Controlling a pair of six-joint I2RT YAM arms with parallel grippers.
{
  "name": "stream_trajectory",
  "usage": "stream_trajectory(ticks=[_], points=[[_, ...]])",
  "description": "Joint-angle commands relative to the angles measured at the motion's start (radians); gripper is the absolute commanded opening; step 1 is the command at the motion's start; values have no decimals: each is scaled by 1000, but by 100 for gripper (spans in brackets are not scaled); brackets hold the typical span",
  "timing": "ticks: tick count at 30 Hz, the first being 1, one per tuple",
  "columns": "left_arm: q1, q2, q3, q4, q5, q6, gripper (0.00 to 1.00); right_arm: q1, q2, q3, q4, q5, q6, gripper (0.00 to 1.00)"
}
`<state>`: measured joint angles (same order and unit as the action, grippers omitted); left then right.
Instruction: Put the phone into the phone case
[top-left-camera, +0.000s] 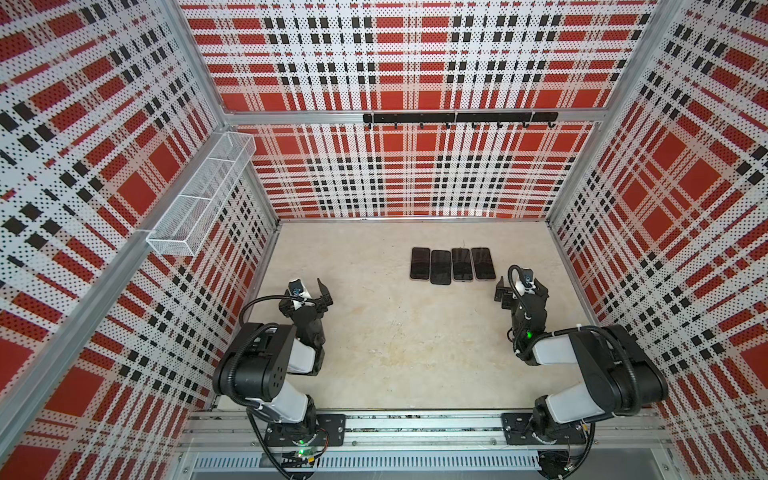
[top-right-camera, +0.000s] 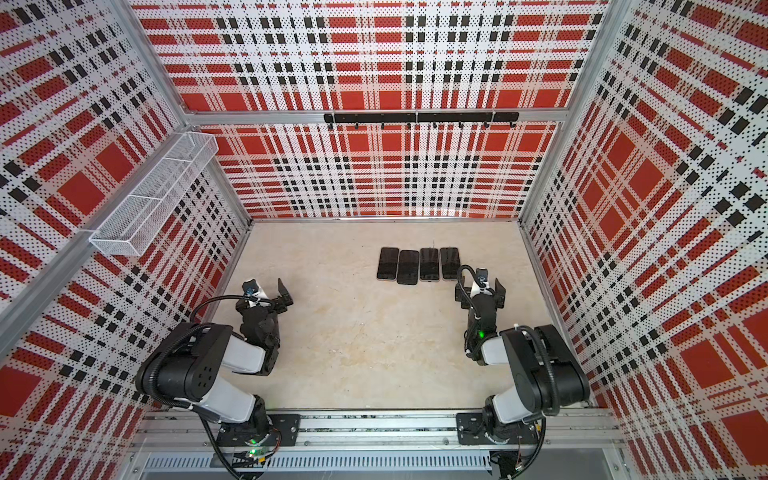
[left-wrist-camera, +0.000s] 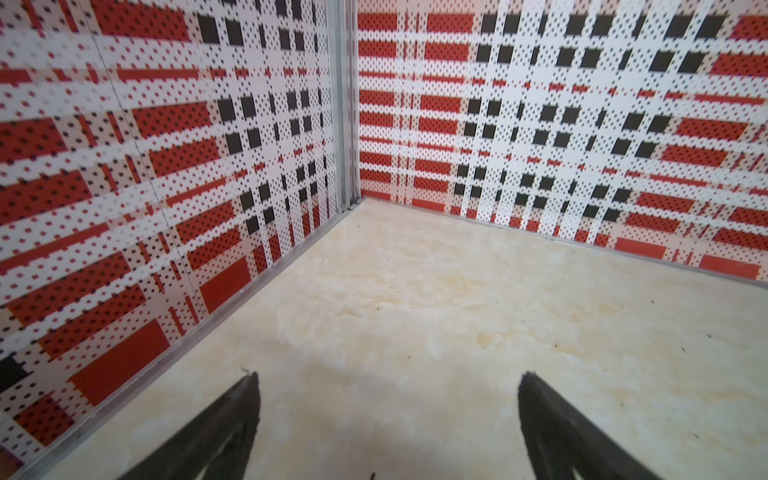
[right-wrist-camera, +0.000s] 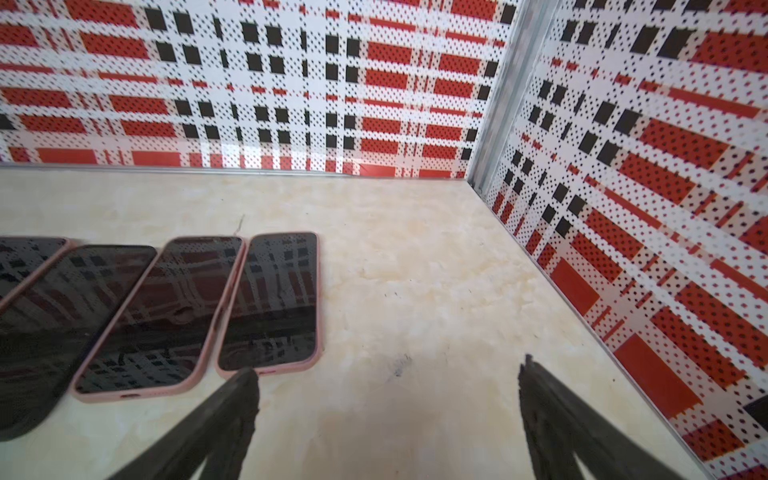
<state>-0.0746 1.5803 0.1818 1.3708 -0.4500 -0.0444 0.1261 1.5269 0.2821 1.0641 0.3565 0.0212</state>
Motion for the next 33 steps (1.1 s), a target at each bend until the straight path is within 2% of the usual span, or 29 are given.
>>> stream_trajectory(ticks=[1, 3, 4, 7, 9, 13, 33], points=[[-4, 7, -2, 110, -20, 25, 98, -74, 73, -22, 209, -115, 49, 100], [-4, 7, -1, 109, -19, 24, 98, -80, 14, 9, 25, -120, 79, 100], [-3, 7, -1, 109, -18, 24, 98, -81, 46, -2, 115, -118, 68, 100], [-2, 6, 1, 105, -17, 22, 98, -82, 29, 0, 76, -111, 78, 100], [-2, 5, -1, 106, -17, 22, 98, -81, 49, -30, 170, -105, 68, 100], [-2, 5, -1, 106, -16, 20, 98, -77, 41, -12, 120, -76, 75, 100], [-2, 6, 1, 106, -17, 22, 98, -75, 45, -6, 119, -72, 71, 100]])
